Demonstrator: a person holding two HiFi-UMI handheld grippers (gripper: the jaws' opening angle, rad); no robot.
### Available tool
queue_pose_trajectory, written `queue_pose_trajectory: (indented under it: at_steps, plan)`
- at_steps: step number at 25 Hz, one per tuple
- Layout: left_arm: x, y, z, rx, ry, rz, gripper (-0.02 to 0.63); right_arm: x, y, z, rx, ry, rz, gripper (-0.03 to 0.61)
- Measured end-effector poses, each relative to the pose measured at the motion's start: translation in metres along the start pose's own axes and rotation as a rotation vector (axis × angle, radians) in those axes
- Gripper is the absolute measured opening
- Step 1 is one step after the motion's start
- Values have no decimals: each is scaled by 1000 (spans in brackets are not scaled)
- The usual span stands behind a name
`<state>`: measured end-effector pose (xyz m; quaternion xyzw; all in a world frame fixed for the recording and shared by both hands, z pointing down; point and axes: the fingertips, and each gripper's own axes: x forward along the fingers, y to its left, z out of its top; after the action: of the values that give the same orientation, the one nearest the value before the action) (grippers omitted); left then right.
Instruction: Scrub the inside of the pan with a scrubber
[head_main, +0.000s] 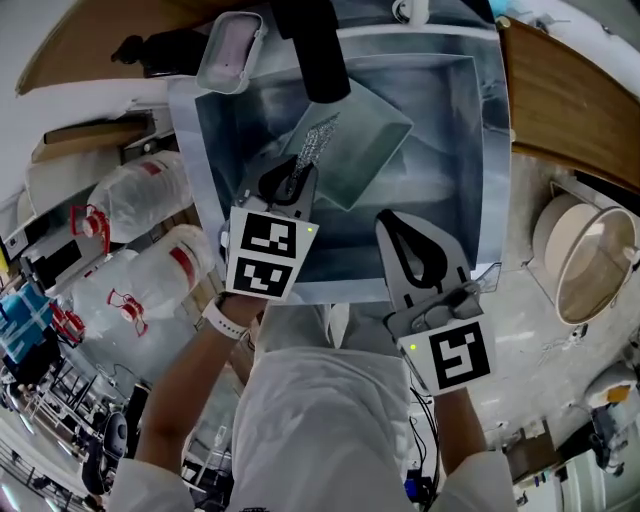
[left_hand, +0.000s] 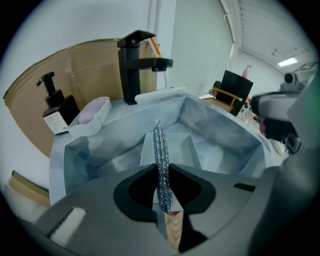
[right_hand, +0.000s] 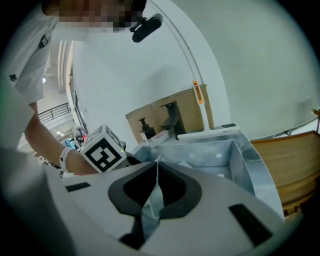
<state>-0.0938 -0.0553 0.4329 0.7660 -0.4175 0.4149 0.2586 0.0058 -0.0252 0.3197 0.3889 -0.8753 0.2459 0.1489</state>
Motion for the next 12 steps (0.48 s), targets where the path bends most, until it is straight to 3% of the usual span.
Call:
queue_pose_trajectory:
  at_steps: [5, 12]
  plan:
    - [25, 7, -14, 100, 68, 93, 74, 11, -3, -9, 52, 20, 14, 9]
    - [32, 17, -16, 133, 86, 130, 74, 21, -5, -18, 83, 47, 31, 9]
